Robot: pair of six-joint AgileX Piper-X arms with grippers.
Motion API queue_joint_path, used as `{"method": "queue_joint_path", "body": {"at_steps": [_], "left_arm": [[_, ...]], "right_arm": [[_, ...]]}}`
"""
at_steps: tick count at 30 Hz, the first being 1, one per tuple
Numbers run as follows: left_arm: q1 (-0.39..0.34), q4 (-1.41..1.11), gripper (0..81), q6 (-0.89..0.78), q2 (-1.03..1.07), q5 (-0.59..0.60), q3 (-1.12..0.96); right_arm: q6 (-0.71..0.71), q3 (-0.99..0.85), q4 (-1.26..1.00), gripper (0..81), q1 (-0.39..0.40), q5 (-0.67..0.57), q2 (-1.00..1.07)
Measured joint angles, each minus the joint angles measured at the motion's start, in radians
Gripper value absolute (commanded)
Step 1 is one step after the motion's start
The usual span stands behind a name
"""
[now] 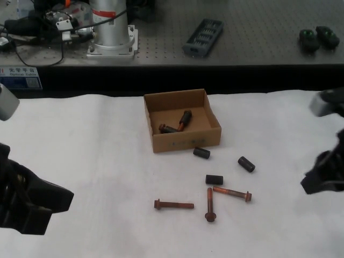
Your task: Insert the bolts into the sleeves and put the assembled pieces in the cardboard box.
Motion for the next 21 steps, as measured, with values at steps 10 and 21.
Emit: {"method": "queue_joint_path", "body": {"at_steps": [10,21], "left_arm": [[0.0,-0.012,0.7,0.0,0.0,0.0,0.002],[0.0,-0.075,0.7,0.0,0.0,0.0,0.004]], "right_arm": [[-0.087,-0.318,-0.006,29.5,0.024,0.061,0.34],[-0.153,-0.53,-0.01,29.5,0.096,0.097,0.571]]}}
